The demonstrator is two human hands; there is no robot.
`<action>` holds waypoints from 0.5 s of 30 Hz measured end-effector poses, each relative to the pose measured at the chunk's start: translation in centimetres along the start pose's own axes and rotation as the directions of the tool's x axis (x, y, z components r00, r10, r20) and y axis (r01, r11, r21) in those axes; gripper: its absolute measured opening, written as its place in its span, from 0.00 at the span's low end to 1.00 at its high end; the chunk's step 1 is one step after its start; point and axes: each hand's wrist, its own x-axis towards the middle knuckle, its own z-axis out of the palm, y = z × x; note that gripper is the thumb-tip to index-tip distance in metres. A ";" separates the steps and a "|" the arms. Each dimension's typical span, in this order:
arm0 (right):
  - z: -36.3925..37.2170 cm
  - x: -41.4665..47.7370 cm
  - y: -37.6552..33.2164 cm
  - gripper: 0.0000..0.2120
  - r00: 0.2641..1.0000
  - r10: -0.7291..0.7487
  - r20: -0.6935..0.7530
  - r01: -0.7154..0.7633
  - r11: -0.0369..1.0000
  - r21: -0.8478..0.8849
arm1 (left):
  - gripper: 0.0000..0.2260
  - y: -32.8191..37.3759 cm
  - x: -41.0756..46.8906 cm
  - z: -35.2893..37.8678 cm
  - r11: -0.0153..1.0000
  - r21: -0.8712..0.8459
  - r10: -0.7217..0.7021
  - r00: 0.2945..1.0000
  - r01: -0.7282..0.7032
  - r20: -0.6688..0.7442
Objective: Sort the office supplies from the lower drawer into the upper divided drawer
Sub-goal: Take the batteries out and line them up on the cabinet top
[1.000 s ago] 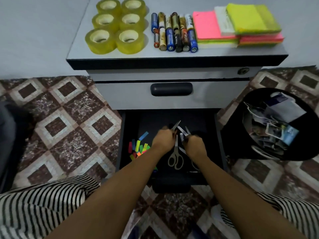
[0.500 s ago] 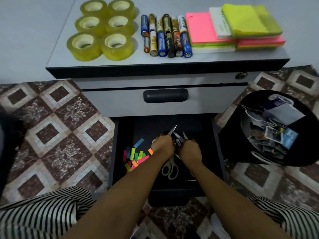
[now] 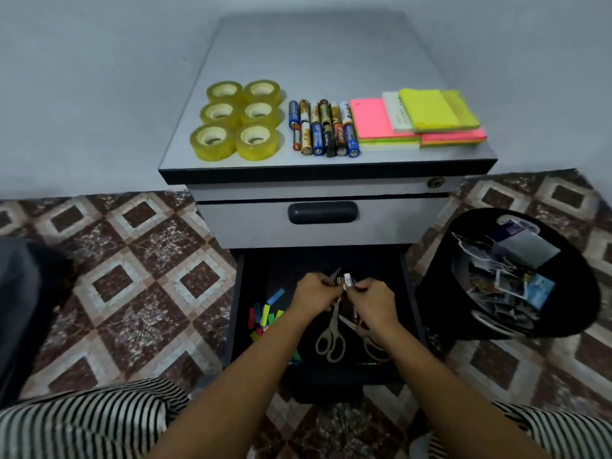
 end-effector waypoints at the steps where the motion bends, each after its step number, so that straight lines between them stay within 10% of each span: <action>1: -0.5 -0.4 -0.7 0.05 1.000 -0.008 -0.002 0.008 1.000 0.014 | 0.08 0.6 -0.4 -0.4 0.999 -0.038 0.008 1.000 -0.008 0.007; 15: -8.6 -7.3 -10.2 0.10 0.969 -0.238 -0.069 0.248 0.921 0.301 | 0.04 10.8 -9.4 -7.7 0.906 -0.328 0.293 0.956 -0.267 0.031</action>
